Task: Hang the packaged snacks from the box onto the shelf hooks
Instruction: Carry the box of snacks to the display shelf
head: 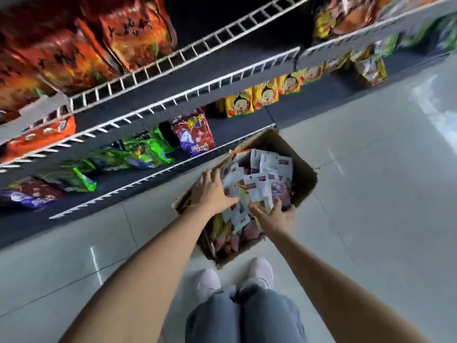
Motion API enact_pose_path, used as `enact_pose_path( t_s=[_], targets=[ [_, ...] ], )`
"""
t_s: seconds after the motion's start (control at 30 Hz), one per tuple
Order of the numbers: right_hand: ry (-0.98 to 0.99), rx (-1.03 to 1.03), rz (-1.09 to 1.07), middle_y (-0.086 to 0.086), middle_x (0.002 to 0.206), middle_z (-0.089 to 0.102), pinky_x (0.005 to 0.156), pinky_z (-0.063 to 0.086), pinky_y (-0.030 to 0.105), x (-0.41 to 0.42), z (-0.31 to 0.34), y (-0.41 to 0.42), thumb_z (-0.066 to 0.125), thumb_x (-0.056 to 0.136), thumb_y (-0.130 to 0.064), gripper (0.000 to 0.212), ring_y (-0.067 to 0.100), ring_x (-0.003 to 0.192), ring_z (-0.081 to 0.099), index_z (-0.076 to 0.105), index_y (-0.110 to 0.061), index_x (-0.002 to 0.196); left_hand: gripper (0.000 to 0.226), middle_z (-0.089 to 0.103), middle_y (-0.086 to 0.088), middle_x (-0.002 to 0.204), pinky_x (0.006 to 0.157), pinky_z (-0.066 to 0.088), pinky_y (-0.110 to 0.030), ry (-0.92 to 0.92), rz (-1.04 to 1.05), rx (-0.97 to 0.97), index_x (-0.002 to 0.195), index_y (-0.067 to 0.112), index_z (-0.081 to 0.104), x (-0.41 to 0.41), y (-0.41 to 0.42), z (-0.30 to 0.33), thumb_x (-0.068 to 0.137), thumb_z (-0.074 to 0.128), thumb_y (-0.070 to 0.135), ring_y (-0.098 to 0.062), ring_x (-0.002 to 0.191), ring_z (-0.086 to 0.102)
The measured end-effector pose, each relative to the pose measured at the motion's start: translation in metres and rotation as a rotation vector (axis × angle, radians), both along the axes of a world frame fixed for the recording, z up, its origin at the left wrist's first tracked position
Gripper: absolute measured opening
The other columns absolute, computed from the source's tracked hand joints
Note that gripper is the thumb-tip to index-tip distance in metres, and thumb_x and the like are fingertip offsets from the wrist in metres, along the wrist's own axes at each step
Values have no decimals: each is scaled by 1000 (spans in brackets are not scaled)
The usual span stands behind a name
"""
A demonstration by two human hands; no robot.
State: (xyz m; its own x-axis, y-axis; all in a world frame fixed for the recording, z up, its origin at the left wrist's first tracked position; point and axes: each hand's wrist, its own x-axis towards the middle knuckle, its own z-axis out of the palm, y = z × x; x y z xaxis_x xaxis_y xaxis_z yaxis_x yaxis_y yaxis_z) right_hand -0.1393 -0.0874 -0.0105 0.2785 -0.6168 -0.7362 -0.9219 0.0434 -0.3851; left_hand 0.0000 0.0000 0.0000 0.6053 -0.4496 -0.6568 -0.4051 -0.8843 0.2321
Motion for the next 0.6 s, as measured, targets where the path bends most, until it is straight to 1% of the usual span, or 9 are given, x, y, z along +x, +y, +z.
enact_pose_path(
  t_s=[0.1,0.17,0.23,0.33,0.43,0.53,0.6],
  targets=[
    [53,-13,-144,27,152,11,114,22,42,-4,-45,-1,64,72,-68,109,39,142,13,4,-26,152,122,-17,-11,157,116,1,-48,-40,32,69,150,19,-10,9,-3,-47,67,63,72,-29,145,-10],
    [31,0,-218,31,151,9,113,24,46,-7,-73,-3,66,68,-70,114,42,142,13,1,-27,152,131,-25,-12,154,116,-2,-53,-23,47,63,149,22,-15,15,-8,-73,60,65,76,-31,143,-18],
    [-39,34,-283,25,153,6,113,27,50,-8,-95,-4,71,68,-65,113,41,142,14,3,-29,151,135,-29,-14,152,114,-4,-59,18,43,34,148,25,-18,17,-16,-88,56,66,77,-33,141,-24],
    [-126,35,-376,14,151,6,112,29,53,-9,-111,-5,79,64,-57,113,38,141,15,8,-33,150,137,-32,-18,150,107,-11,-62,25,-1,59,146,27,-21,21,-24,-101,53,64,81,-37,138,-29],
    [-192,13,-378,11,147,10,113,29,51,-7,-115,-2,80,65,-52,102,36,140,17,22,-30,147,135,-29,-19,151,107,-11,-64,17,-22,95,146,30,-21,27,-30,-108,53,63,82,-38,139,-25],
    [-204,-2,-344,10,143,13,114,28,48,-6,-117,-1,78,67,-53,86,33,138,19,38,-26,138,127,-14,-16,156,112,2,-62,31,26,95,149,31,-9,34,-34,-109,56,64,79,-38,143,-11],
    [-203,-7,-326,9,142,14,115,27,48,-6,-121,-1,77,66,-57,77,34,137,20,45,-28,130,121,-6,-14,157,114,9,-58,15,77,53,150,30,0,30,-35,-108,60,67,74,-37,144,-6]
  ],
)
